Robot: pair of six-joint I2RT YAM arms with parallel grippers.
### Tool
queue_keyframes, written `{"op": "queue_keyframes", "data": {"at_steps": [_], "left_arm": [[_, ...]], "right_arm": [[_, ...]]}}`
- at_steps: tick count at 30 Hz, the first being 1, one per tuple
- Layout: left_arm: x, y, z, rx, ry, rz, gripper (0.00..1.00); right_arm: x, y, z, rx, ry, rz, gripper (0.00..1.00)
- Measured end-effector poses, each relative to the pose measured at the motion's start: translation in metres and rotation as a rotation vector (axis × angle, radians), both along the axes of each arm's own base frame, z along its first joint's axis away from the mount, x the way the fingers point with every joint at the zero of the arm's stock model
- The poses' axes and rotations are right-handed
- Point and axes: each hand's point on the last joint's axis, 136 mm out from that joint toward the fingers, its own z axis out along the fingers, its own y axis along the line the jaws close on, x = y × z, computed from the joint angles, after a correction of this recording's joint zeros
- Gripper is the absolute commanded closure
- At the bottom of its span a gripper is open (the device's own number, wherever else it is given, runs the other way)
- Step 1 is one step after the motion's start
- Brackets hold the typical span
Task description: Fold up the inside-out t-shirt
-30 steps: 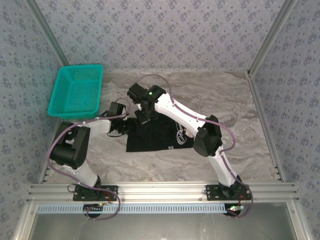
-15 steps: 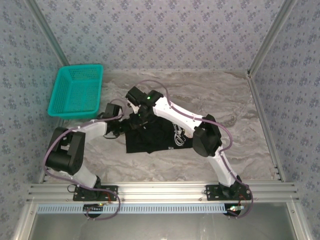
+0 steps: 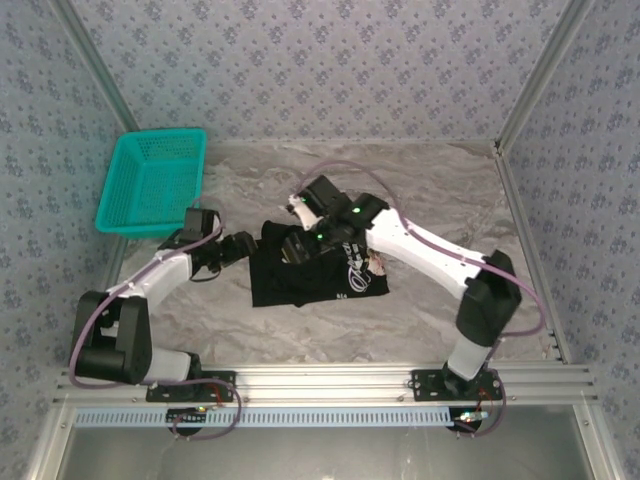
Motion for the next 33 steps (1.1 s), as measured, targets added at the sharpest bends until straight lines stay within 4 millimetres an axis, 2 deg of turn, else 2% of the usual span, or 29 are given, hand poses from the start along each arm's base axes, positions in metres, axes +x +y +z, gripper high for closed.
{"op": "queue_keyframes", "data": {"at_steps": [3, 7, 9, 11, 13, 18, 23, 26, 30, 33], "left_arm": [[0.010, -0.025, 0.009, -0.040, -0.014, -0.071, 0.21], [0.028, -0.054, 0.012, -0.064, -0.023, -0.142, 0.20], [0.035, -0.062, 0.008, -0.068, -0.016, -0.158, 0.20], [0.044, -0.067, 0.002, -0.068, 0.000, -0.163, 0.25], [0.052, -0.069, -0.003, -0.064, 0.012, -0.163, 0.33], [0.074, -0.076, -0.004, -0.061, 0.013, -0.168, 0.60], [0.082, -0.080, -0.001, -0.078, 0.009, -0.163, 0.76], [0.083, -0.078, -0.004, -0.083, 0.022, -0.154, 0.86], [0.086, -0.072, -0.007, -0.102, 0.035, -0.138, 0.97], [0.090, -0.065, -0.004, -0.123, 0.034, -0.123, 0.99]], "right_arm": [[0.003, -0.014, -0.015, -0.004, 0.004, -0.031, 0.35], [-0.006, -0.025, -0.056, -0.044, 0.056, -0.045, 0.31], [-0.011, -0.029, -0.071, -0.057, 0.080, -0.049, 0.30], [-0.014, -0.031, -0.079, -0.059, 0.094, -0.053, 0.32], [-0.014, -0.028, -0.081, -0.044, 0.092, -0.054, 0.38], [-0.014, -0.012, -0.084, -0.005, 0.093, -0.041, 0.71], [-0.020, -0.002, -0.095, -0.014, 0.115, -0.015, 0.90], [-0.021, 0.005, -0.089, -0.001, 0.108, 0.000, 1.00], [-0.022, 0.016, -0.076, 0.036, 0.095, 0.023, 1.00], [-0.027, 0.028, -0.067, 0.075, 0.096, 0.058, 1.00]]}}
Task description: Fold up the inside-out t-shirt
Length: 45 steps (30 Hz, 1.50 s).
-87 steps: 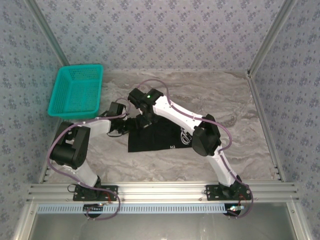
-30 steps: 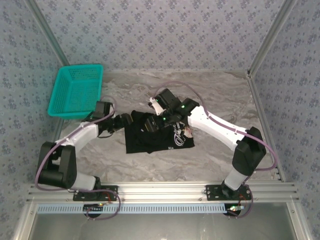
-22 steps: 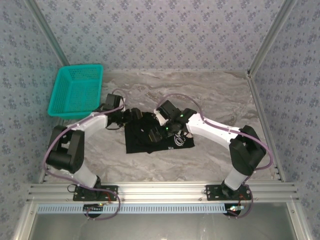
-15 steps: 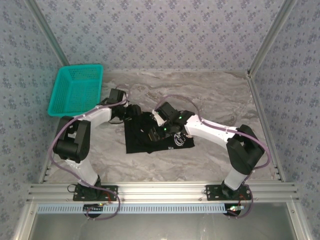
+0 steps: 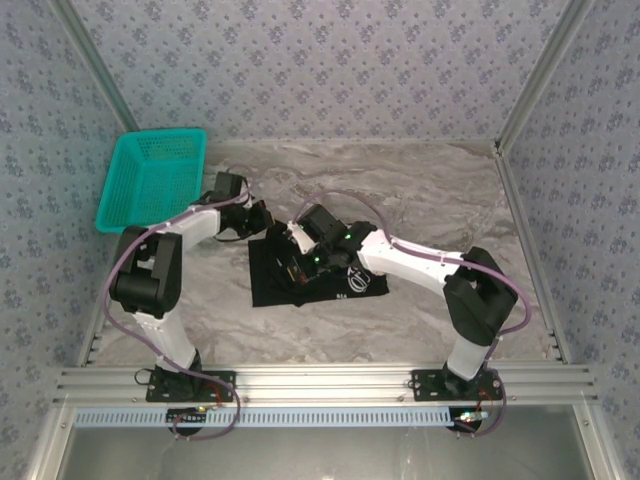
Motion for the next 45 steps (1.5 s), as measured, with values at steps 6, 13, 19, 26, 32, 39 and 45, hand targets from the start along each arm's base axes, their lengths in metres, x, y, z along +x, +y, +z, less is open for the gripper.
{"op": "queue_keyframes", "data": {"at_steps": [6, 13, 19, 26, 32, 39, 45], "left_arm": [[0.005, 0.008, 0.004, -0.021, -0.002, 0.015, 1.00], [0.006, 0.012, 0.003, -0.023, 0.008, 0.021, 0.99], [0.020, 0.023, -0.010, 0.002, 0.023, 0.025, 0.94], [0.025, 0.032, -0.021, 0.046, 0.039, 0.028, 0.70], [0.032, 0.040, -0.008, 0.061, 0.000, 0.051, 0.41], [-0.011, 0.051, 0.046, 0.065, -0.116, 0.083, 0.33], [-0.081, 0.040, 0.047, 0.096, -0.074, 0.035, 0.33]], "right_arm": [[-0.015, 0.028, 0.007, 0.057, 0.020, 0.077, 1.00], [-0.020, 0.049, -0.009, 0.045, 0.053, 0.115, 0.96], [-0.026, 0.083, -0.033, 0.055, 0.093, 0.172, 0.80], [-0.047, 0.098, -0.040, 0.066, 0.111, 0.263, 0.60], [-0.040, 0.078, 0.004, 0.119, 0.019, 0.287, 0.52], [0.033, -0.010, 0.045, 0.137, -0.091, 0.044, 0.49], [0.109, -0.081, -0.040, -0.060, 0.025, -0.230, 0.49]]}}
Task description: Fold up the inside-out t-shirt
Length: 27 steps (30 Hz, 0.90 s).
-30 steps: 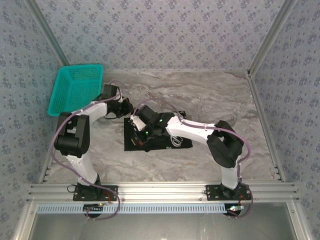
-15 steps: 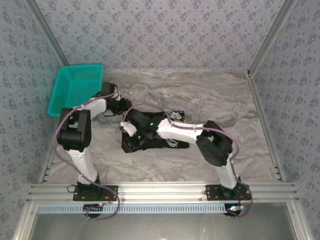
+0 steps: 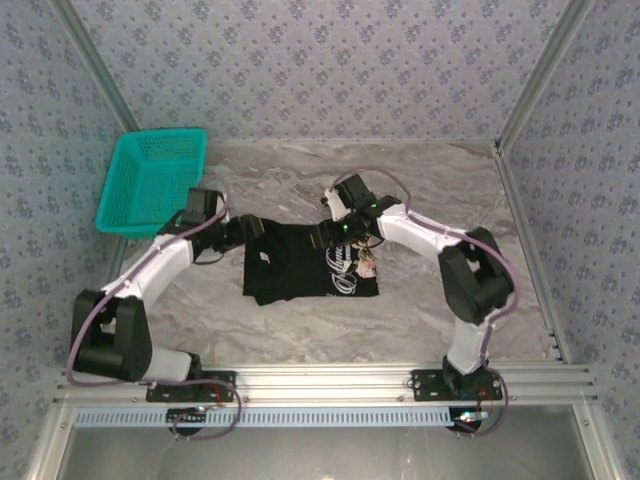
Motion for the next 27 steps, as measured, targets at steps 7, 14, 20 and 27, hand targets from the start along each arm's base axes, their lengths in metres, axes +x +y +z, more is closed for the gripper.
{"op": "queue_keyframes", "data": {"at_steps": [7, 14, 20, 27], "left_arm": [[-0.073, -0.023, -0.051, 0.114, 0.221, -0.125, 0.34], [-0.064, -0.026, -0.089, 0.251, 0.310, -0.164, 0.38], [-0.006, -0.071, -0.082, 0.327, 0.193, -0.270, 0.39], [0.077, -0.097, -0.051, 0.365, 0.020, -0.287, 0.34]], "right_arm": [[-0.011, -0.036, -0.047, -0.108, 0.135, -0.059, 0.49], [-0.056, -0.081, -0.052, -0.146, 0.223, -0.156, 0.49], [-0.118, -0.085, -0.046, -0.150, 0.268, -0.182, 0.46], [-0.139, -0.042, -0.001, -0.016, 0.167, -0.064, 0.40]]}}
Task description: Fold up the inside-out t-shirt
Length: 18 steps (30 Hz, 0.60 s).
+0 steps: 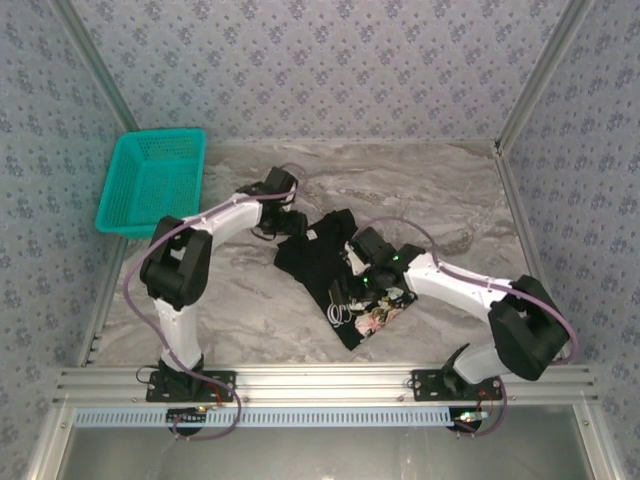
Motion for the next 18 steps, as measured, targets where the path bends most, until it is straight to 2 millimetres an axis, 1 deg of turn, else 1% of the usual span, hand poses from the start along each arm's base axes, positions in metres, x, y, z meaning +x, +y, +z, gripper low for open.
{"op": "queue_keyframes", "data": {"at_steps": [1, 2, 3, 5, 6, 7, 9, 11, 12, 14, 16, 18], "left_arm": [[0.005, 0.001, 0.006, -0.007, -0.016, 0.002, 0.32], [0.008, 0.002, 0.014, -0.019, -0.034, 0.004, 0.31], [0.009, 0.004, 0.021, -0.033, -0.044, 0.010, 0.30], [0.007, 0.011, 0.035, -0.068, -0.068, 0.033, 0.30], [0.002, 0.016, 0.039, -0.087, -0.073, 0.049, 0.30], [-0.007, 0.023, 0.043, -0.103, -0.071, 0.070, 0.30], [-0.026, 0.036, 0.045, -0.131, -0.050, 0.117, 0.30], [-0.049, 0.045, 0.037, -0.155, -0.005, 0.162, 0.30], [-0.058, 0.046, 0.032, -0.166, 0.020, 0.177, 0.31], [-0.076, 0.048, 0.013, -0.195, 0.086, 0.218, 0.31], [-0.091, 0.047, -0.004, -0.226, 0.153, 0.254, 0.32], [-0.100, 0.044, -0.014, -0.259, 0.198, 0.282, 0.34]], "right_arm": [[0.010, 0.000, 0.008, 0.020, -0.027, -0.011, 0.39], [0.025, -0.001, 0.017, 0.042, -0.063, -0.031, 0.38], [0.041, -0.005, 0.025, 0.062, -0.098, -0.058, 0.38], [0.080, -0.019, 0.040, 0.085, -0.171, -0.131, 0.38], [0.095, -0.025, 0.044, 0.083, -0.193, -0.156, 0.38], [0.115, -0.032, 0.047, 0.076, -0.216, -0.183, 0.39], [0.147, -0.040, 0.046, 0.057, -0.242, -0.211, 0.39], [0.177, -0.043, 0.041, 0.038, -0.256, -0.213, 0.39], [0.187, -0.043, 0.039, 0.034, -0.260, -0.210, 0.39], [0.211, -0.042, 0.032, 0.029, -0.261, -0.196, 0.39], [0.226, -0.039, 0.025, 0.031, -0.257, -0.179, 0.39], [0.237, -0.035, 0.016, 0.034, -0.247, -0.163, 0.40]]}}
